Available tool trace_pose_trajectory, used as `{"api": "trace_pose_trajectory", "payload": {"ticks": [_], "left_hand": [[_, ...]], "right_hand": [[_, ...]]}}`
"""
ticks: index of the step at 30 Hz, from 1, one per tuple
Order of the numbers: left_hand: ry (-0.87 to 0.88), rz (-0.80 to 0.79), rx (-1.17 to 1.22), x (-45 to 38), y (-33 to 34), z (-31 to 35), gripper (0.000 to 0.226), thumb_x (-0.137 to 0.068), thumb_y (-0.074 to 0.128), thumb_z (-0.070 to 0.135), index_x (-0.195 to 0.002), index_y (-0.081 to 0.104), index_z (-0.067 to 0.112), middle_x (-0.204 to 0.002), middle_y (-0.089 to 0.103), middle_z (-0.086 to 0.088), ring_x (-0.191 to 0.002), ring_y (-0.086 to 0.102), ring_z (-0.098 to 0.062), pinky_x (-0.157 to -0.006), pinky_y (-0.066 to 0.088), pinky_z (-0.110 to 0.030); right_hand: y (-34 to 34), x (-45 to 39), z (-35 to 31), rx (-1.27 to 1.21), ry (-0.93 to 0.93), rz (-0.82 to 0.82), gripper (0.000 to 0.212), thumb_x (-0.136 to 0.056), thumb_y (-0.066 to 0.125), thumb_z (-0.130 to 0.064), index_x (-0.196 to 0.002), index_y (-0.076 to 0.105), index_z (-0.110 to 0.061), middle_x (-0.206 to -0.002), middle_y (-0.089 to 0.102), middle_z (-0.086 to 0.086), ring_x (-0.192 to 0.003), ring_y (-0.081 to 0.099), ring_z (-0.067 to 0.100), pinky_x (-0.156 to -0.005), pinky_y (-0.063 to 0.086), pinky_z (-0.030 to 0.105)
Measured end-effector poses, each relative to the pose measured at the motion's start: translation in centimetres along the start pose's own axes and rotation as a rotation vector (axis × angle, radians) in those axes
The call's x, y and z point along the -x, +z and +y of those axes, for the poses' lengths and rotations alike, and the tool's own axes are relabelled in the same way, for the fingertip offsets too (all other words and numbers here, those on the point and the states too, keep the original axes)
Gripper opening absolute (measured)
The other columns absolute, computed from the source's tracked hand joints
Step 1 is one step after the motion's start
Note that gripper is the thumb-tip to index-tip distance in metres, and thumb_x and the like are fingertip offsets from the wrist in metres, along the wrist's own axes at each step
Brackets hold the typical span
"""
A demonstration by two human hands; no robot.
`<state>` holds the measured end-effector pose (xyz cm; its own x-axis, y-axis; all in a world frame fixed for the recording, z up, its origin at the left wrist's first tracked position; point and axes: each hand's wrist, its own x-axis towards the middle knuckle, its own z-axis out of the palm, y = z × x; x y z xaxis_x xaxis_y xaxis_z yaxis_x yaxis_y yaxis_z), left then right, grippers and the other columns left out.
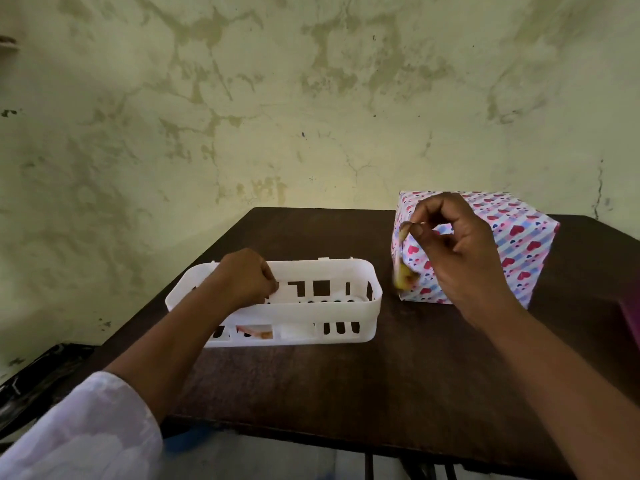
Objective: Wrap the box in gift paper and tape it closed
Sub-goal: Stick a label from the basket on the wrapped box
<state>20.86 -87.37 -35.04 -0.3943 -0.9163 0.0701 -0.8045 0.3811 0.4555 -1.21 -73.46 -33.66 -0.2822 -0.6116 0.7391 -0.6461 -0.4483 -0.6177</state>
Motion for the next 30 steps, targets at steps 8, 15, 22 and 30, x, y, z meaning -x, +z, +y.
{"api": "trace_pose_trajectory", "payload": {"ticks": [8,15,22,30], "left_hand": [[0.057,-0.012,0.555,1.0,-0.1,2.7,0.008,-0.088,0.06,0.006,-0.09,0.062,0.013,-0.095,0.067,-0.011,-0.082,0.067,-0.024,-0.07,0.058,-0.033],[0.28,0.104,0.89,3.9,-1.6,8.3,0.029,-0.093,0.048,0.007,-0.076,0.066,0.022,-0.089,0.065,0.005,-0.09,0.06,-0.019,-0.072,0.055,-0.035],[0.423,-0.379,0.3,6.2,6.5,11.6,0.011,-0.089,0.061,0.023,-0.095,0.061,0.032,-0.096,0.058,0.016,-0.093,0.057,-0.004,-0.07,0.043,-0.011],[0.394,-0.085,0.07,4.2,7.5,9.7,0.025,-0.086,0.064,0.036,-0.109,0.065,0.024,-0.106,0.066,0.008,-0.091,0.059,-0.005,-0.07,0.042,-0.01]], "right_hand": [[-0.1,1.0,0.1,-0.081,0.117,-0.041,0.033,-0.089,0.056,0.001,-0.082,0.053,-0.031,-0.09,0.061,-0.006,-0.084,0.06,0.012,-0.068,0.049,0.023],[-2.3,0.1,0.3,-0.183,0.153,0.039,0.042,-0.087,0.054,0.01,-0.081,0.056,-0.032,-0.093,0.061,-0.001,-0.088,0.062,0.025,-0.069,0.053,0.039],[-5.2,0.6,1.4,-0.187,0.206,0.089,0.046,-0.084,0.05,0.016,-0.084,0.058,-0.029,-0.083,0.053,-0.003,-0.074,0.051,0.014,-0.062,0.045,0.034],[-6.1,2.3,2.0,-0.101,0.358,-0.11,0.05,-0.083,0.058,0.012,-0.108,0.05,-0.031,-0.092,0.057,0.0,-0.082,0.063,0.016,-0.074,0.051,0.04]]}}
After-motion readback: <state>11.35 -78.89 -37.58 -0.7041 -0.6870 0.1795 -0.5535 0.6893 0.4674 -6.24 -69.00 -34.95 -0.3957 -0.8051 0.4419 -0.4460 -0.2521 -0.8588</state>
